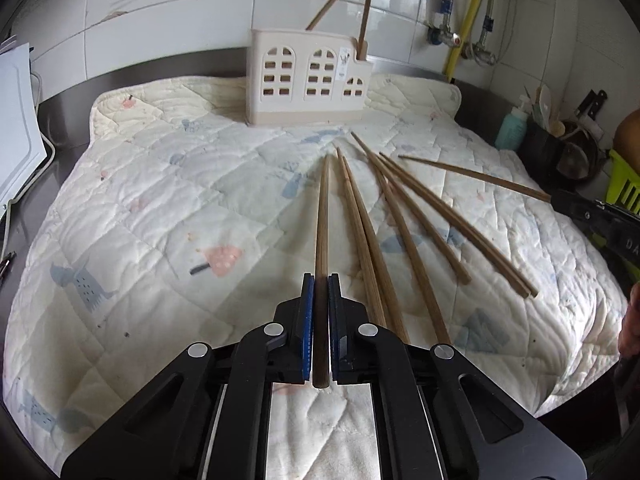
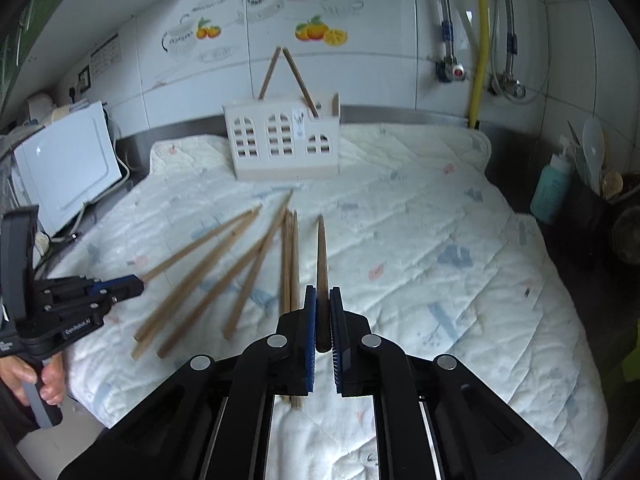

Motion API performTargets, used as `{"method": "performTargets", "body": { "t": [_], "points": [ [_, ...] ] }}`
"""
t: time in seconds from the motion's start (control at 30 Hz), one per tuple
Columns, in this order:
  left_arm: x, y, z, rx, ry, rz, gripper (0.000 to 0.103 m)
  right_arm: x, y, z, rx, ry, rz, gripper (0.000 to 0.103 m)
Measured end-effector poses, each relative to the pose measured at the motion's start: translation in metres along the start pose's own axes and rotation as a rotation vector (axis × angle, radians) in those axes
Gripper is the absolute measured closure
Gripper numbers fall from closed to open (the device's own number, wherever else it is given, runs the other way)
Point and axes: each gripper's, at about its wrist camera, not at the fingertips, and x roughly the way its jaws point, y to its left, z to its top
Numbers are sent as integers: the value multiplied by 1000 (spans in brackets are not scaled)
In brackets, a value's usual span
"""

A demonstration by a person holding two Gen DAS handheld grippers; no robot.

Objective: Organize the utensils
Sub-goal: 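Carry the left tool's chopstick to the holder while the right tool drops its chopstick in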

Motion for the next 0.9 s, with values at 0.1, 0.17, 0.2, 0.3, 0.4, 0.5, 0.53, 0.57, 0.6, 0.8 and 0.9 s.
{"method": "performTargets", "body": {
  "t": [0.1, 0.17, 0.2, 0.3, 0.4, 0.5, 0.53, 0.57, 0.6, 0.8, 0.9],
  "points": [
    [-9, 6, 9, -16, -31, -24, 98, -9, -2, 19, -11, -26, 20, 96],
    [-13, 9, 14, -24, -40, -36, 98, -11, -3, 33, -25, -35, 34, 96],
    [-15, 10, 17, -20, -44, -38, 98, -13, -4, 42, -32, -38, 40, 96],
    [-19, 10, 26, 10, -53, -28, 98, -15, -8, 63, -49, -50, 51, 96],
    [-22, 13, 38, 15, -58, -40, 98, -16, -11, 89, -66, -63, 61, 96],
    [-25, 15, 53, 23, -73, -43, 98, -15, -14, 116, -85, -74, 64, 97],
    [-26, 15, 58, 27, -80, -45, 98, -14, -15, 126, -94, -76, 62, 97],
    [-28, 15, 63, 31, -87, -47, 98, -14, -15, 136, -101, -83, 57, 97],
    [-30, 15, 70, 36, -97, -50, 98, -14, -15, 144, -105, -89, 55, 97],
    [-31, 14, 97, 63, -120, -51, 98, -6, -14, 203, -138, -118, 32, 97],
    [-31, 13, 110, 77, -135, -46, 98, -2, -15, 233, -130, -148, 21, 97]
  ]
}}
